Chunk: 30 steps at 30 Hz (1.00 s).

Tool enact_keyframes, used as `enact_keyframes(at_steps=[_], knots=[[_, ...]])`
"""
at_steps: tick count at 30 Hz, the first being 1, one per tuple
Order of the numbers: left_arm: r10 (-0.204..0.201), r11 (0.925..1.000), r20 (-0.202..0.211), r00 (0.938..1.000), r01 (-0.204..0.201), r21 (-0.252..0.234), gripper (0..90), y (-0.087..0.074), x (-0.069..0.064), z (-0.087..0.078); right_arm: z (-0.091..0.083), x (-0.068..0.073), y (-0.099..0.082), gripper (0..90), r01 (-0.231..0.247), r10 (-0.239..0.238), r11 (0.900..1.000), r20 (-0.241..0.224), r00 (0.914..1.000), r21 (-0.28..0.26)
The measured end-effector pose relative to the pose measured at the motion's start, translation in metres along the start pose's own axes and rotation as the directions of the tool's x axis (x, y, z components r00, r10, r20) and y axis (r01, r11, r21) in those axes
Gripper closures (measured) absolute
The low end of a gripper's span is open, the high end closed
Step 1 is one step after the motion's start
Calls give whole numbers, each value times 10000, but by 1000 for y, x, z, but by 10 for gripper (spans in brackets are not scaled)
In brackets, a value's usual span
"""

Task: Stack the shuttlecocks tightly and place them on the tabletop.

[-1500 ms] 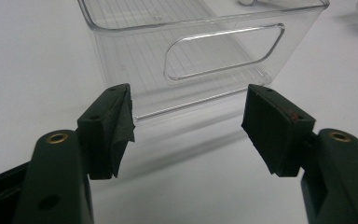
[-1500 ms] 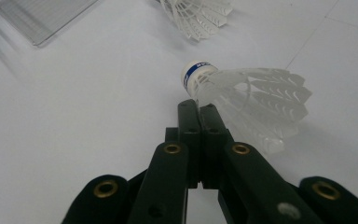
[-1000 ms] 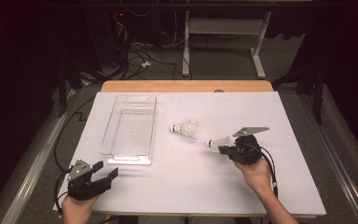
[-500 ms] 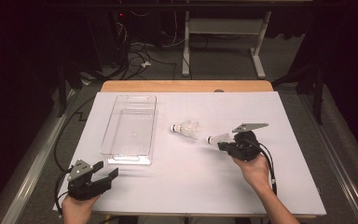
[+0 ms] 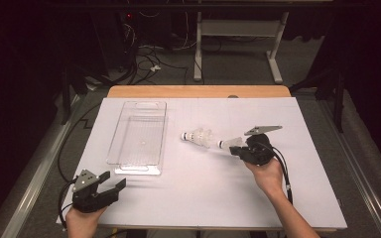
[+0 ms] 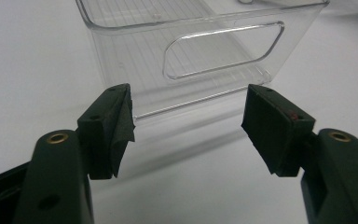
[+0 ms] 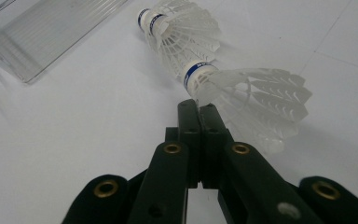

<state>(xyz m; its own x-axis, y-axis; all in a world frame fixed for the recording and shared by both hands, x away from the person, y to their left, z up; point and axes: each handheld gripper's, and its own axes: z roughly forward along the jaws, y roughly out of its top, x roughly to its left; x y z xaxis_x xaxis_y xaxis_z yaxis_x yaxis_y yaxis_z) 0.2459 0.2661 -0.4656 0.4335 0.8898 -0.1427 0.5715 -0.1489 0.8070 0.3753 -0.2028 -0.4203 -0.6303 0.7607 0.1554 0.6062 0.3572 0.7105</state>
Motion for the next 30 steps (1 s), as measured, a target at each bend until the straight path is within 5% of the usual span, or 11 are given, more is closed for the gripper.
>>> enact_keyframes(at_steps=[30], knots=[[-8, 10000, 62, 10000, 7, 65, 342, 0, 2, 1, 29, -2, 25, 900, 59, -57, 9995, -72, 10000, 300]])
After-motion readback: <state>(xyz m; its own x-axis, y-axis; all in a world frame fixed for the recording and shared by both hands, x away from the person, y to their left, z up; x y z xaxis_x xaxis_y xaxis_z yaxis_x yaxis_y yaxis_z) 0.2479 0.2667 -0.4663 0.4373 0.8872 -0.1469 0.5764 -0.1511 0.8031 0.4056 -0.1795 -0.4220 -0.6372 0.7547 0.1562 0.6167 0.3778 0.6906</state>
